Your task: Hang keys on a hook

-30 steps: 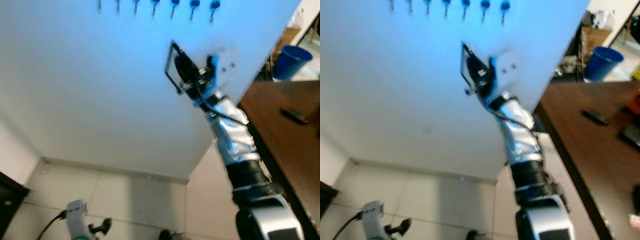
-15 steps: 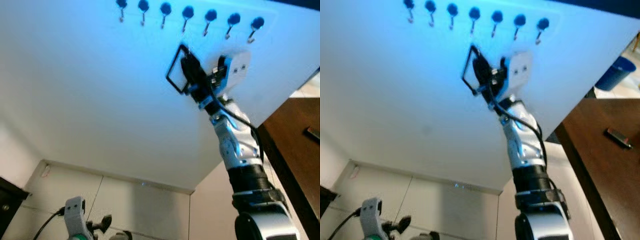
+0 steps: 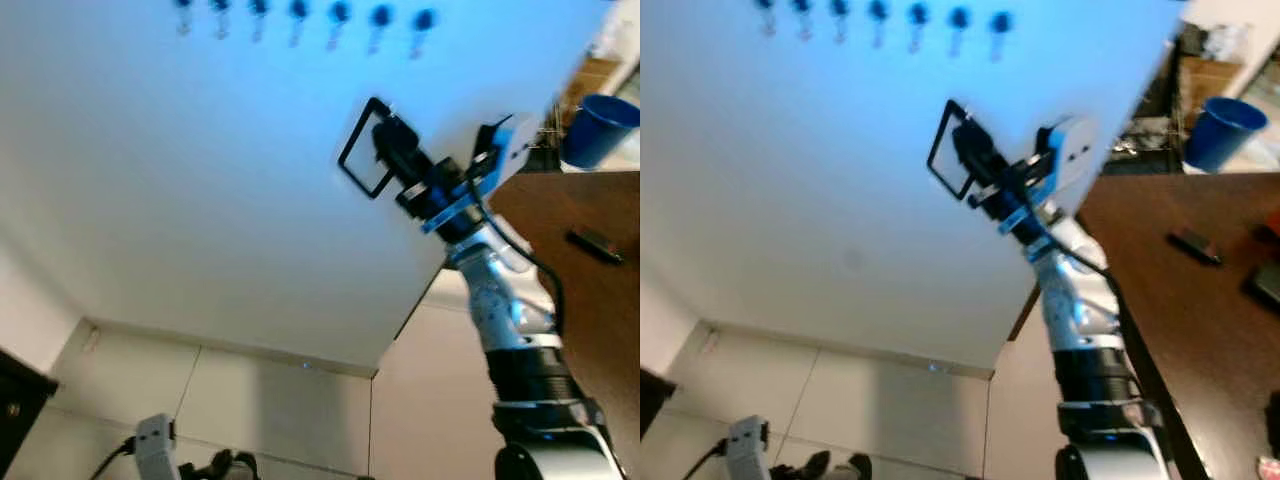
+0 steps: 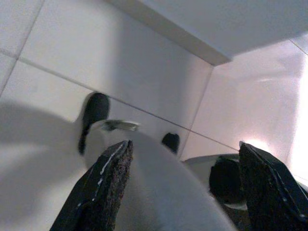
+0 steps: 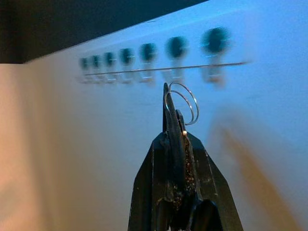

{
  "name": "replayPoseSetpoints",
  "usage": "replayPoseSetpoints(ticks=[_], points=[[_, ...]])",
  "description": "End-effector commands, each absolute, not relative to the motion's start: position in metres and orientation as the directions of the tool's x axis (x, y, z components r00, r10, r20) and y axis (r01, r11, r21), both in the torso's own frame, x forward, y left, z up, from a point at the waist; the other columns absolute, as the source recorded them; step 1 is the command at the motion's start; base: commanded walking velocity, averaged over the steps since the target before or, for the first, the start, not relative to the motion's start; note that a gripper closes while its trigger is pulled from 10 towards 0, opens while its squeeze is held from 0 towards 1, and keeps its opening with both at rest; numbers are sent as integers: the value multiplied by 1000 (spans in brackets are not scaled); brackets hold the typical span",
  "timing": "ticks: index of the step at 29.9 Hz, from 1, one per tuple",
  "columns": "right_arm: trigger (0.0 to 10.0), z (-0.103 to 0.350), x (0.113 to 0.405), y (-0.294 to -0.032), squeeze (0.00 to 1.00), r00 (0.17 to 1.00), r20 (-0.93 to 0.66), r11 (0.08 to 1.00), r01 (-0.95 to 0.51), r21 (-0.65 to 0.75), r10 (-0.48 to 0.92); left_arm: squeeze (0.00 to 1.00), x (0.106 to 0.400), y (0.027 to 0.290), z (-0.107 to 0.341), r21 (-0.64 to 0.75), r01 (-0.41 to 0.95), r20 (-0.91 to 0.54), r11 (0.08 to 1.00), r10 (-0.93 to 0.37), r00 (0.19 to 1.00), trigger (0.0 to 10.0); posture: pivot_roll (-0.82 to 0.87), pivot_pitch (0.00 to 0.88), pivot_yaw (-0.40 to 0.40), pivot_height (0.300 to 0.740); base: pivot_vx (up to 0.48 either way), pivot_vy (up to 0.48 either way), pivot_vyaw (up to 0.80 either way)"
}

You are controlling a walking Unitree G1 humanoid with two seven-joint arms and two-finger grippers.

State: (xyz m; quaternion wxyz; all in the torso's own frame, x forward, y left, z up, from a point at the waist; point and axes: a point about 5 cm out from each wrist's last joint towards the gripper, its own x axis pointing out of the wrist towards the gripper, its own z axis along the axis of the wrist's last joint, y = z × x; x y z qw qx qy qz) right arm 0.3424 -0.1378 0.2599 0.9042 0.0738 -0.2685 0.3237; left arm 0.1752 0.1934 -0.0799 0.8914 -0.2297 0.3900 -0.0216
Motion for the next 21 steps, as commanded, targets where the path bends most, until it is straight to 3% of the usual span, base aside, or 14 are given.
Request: replayPoseSetpoints(ticks=[1, 12, 21], points=[[10000, 268, 343, -139, 0, 642, 556, 788, -615, -38, 528, 0, 167, 193, -83, -433, -151, -700, 889, -226, 678, 10000, 63, 97, 10, 740, 0, 0, 0], [10000, 282, 339, -132, 0, 588, 573, 751, -655, -75, 571, 0, 167, 192, -83, -446, -126, -690, 886, -251, 679, 10000, 63, 106, 19, 740, 0, 0, 0], [10000, 294, 336, -124, 0, 497, 577, 675, -726, -133, 648, 0, 162, 194, -85, -444, -125, -694, 887, -252, 674, 10000, 75, 117, 17, 740, 0, 0, 0]])
